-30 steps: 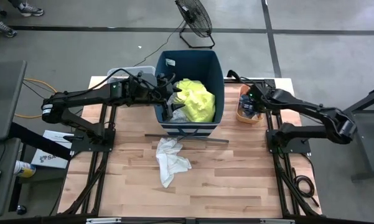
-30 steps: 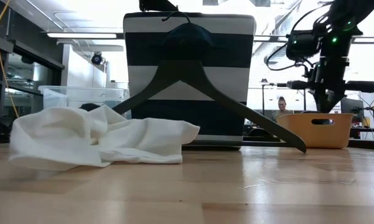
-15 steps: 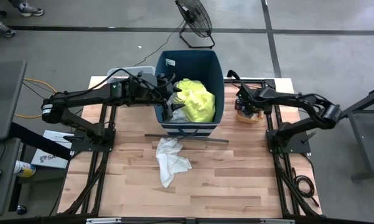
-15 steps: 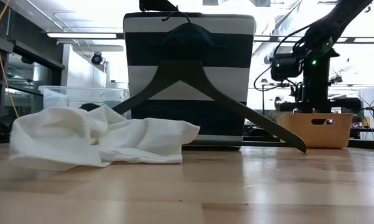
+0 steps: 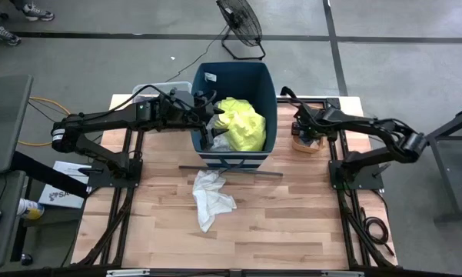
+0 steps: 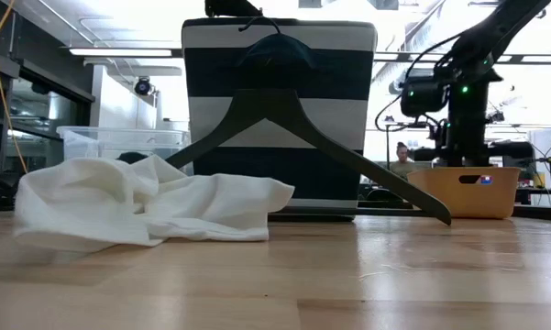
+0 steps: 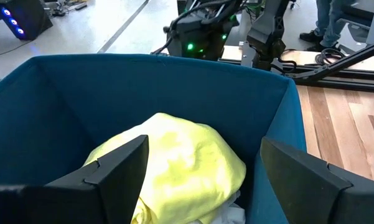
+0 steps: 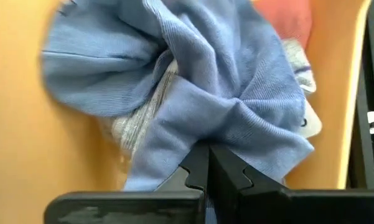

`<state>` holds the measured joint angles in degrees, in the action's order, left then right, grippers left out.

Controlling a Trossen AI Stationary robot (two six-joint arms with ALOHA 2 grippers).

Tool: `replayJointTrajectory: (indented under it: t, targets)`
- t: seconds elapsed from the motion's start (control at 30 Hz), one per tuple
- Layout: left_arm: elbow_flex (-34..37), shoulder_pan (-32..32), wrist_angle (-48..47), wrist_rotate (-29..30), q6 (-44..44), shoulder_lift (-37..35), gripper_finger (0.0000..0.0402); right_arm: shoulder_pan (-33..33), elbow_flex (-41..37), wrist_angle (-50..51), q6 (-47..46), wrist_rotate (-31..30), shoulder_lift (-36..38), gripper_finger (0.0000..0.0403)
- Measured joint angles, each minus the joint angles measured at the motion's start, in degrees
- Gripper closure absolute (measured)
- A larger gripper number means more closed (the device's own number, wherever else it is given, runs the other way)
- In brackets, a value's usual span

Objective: Pick & Place Cloths
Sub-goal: Put the white boxer into the transparent container

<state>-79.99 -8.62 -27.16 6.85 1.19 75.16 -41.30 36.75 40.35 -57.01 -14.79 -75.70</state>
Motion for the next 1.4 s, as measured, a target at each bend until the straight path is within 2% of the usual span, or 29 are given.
replayJointTrajectory:
  t: [0.43,0.7,1.03,1.3,1.4]
  targets:
    - [0.0,0.0,0.01,0.11,-0.02,0.0,0.0097,0.5,-0.06,2.87,0.4,-1.49,12.34,0.0399]
    - [0.0,0.0,-0.45,0.15,-0.6,0.0,0.0097,5.84,-0.04,2.81,4.7,-1.46,19.78,0.0399]
    - [0.01,0.0,-1.86,0.2,-1.51,0.0,0.0097,19.98,0.05,2.15,6.66,-6.22,29.71,0.0399]
    - [0.0,0.0,-1.79,0.2,-1.73,0.0,0.0097,35.86,0.05,-3.13,12.04,-6.42,33.72,0.0399]
    - [0.02,0.0,-1.78,0.17,-2.07,0.0,0.0097,41.87,0.05,-4.03,11.82,-9.68,34.59,0.0398]
